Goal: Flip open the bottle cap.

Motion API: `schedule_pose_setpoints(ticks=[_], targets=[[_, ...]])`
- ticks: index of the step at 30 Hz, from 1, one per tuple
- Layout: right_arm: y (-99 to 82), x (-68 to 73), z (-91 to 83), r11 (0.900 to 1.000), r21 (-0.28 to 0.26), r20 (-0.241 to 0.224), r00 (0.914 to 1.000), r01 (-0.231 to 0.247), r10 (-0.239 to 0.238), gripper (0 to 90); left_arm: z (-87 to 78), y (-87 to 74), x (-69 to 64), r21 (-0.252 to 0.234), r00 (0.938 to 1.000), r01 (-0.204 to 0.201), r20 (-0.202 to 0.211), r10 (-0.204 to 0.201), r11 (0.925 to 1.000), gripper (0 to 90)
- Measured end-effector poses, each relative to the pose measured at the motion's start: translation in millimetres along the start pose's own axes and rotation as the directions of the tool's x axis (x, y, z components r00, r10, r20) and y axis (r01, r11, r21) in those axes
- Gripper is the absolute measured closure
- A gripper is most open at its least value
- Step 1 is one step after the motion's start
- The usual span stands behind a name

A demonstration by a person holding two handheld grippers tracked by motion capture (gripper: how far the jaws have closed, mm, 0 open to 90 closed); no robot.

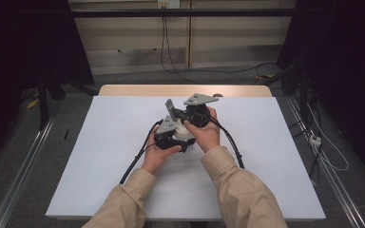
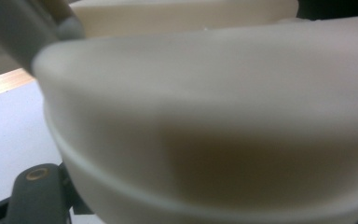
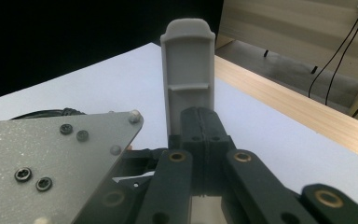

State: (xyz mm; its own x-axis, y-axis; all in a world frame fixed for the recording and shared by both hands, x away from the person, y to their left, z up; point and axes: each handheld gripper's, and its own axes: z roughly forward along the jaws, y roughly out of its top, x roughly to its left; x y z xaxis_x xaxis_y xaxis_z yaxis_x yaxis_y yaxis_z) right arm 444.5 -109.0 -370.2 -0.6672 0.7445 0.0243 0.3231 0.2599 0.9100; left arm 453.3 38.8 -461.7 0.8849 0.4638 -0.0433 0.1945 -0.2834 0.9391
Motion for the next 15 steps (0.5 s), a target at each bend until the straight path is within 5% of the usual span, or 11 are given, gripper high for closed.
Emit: schedule_pose_setpoints(ticks=[15], targets=[[0.3,-0.4,1.3,1.0,0.002,-0.003,1.0,0.001,-0.001,90.0,0.1,0.0,0.1,-0.001,1.0,0.003,-0.001,-0.003,1.0,18.6]])
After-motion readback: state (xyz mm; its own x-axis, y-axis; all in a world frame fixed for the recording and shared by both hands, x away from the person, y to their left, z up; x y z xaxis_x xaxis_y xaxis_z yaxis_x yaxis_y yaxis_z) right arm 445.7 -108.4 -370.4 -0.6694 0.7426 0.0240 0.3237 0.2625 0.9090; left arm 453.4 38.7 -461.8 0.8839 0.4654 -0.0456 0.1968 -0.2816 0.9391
